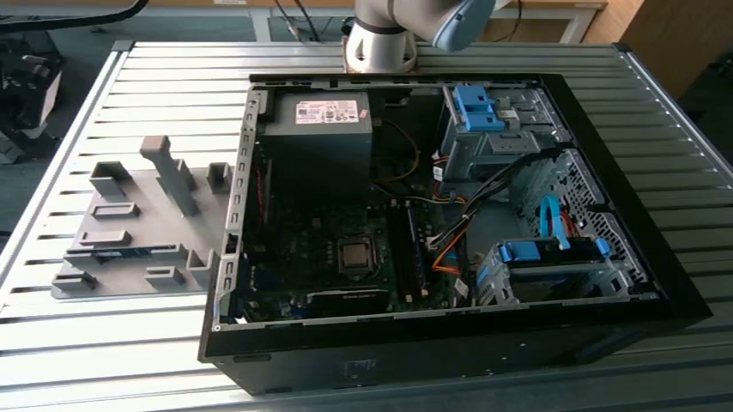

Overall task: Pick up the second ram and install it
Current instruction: 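Reach for the second ram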

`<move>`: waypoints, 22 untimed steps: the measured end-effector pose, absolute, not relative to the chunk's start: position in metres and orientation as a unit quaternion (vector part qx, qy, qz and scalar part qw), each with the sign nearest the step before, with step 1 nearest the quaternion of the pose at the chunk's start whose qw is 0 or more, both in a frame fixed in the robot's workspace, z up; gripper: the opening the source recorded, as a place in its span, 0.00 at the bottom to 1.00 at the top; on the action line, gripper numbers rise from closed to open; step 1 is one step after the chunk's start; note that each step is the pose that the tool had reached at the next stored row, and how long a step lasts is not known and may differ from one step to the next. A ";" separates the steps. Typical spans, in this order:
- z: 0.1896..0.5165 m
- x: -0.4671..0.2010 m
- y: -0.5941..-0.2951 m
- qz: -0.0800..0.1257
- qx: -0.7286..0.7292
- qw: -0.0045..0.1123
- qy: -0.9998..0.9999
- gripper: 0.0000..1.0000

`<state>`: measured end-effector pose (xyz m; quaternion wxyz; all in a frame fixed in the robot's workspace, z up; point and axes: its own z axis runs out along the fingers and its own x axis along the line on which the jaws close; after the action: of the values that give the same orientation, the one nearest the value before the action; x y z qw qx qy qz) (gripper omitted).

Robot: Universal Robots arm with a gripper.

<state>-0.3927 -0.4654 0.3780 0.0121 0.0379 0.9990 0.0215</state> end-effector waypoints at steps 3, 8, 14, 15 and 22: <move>0.377 -0.401 -0.470 0.021 0.038 0.012 0.999 0.10; 0.375 -0.393 -0.471 0.022 0.038 0.012 0.999 0.10; 0.375 -0.389 -0.471 0.022 0.038 0.012 0.999 0.10; 0.375 -0.389 -0.471 0.022 0.038 0.012 0.999 0.10; 0.375 -0.385 -0.471 0.022 0.038 0.012 0.999 0.10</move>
<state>-0.3846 -0.4712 0.3750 0.0119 0.0379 0.9990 0.0215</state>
